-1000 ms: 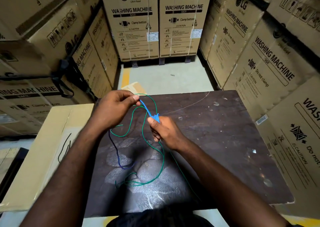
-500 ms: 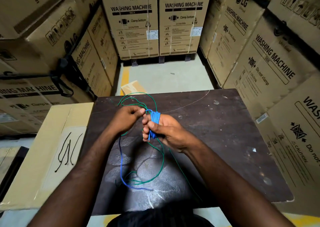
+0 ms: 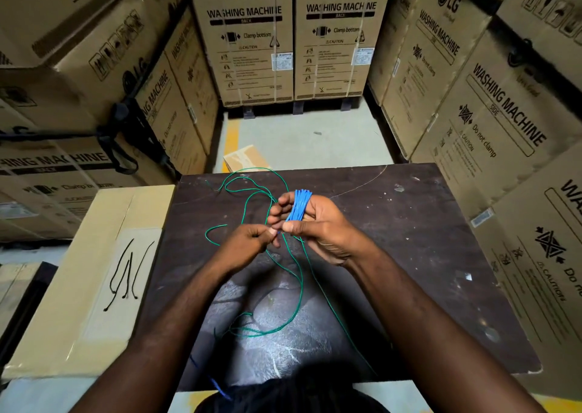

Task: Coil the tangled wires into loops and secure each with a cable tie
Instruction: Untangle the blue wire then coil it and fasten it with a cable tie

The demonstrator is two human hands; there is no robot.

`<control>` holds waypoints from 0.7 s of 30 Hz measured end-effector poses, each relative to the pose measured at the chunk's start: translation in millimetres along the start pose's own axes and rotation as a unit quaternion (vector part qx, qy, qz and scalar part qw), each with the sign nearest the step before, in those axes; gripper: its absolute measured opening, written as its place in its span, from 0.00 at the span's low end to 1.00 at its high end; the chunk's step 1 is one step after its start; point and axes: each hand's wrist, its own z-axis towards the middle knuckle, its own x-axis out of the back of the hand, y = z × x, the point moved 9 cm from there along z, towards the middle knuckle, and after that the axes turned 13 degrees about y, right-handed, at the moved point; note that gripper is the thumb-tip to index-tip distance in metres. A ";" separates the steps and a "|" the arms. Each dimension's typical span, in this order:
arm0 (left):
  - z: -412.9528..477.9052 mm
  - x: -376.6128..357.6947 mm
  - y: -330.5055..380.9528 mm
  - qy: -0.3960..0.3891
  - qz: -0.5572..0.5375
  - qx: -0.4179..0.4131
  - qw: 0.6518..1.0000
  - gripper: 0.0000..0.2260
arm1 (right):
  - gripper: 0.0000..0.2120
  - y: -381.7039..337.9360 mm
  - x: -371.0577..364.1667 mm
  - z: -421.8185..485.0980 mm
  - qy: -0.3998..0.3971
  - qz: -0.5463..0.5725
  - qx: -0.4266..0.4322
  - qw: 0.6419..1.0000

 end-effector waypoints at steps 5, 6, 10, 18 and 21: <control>-4.6 -16.4 -1.6 0.005 -0.032 -0.004 0.999 0.16 | 0.18 -13.5 13.7 16.9 0.052 0.032 0.026 0.998; -5.9 -17.4 0.8 0.004 -0.032 -0.005 0.999 0.16 | 0.18 -14.5 16.9 19.6 0.060 0.024 0.032 0.997; -15.1 -14.7 16.9 -0.004 0.014 -0.042 0.999 0.14 | 0.19 -15.2 32.2 26.0 0.085 -0.064 0.059 0.993; -34.2 7.7 50.3 0.027 0.145 -0.147 0.978 0.14 | 0.19 -6.7 38.1 32.2 0.099 -0.206 0.089 0.970; -38.9 14.2 59.8 0.041 0.145 -0.157 0.976 0.13 | 0.19 0.8 38.4 35.4 0.085 -0.241 0.086 0.963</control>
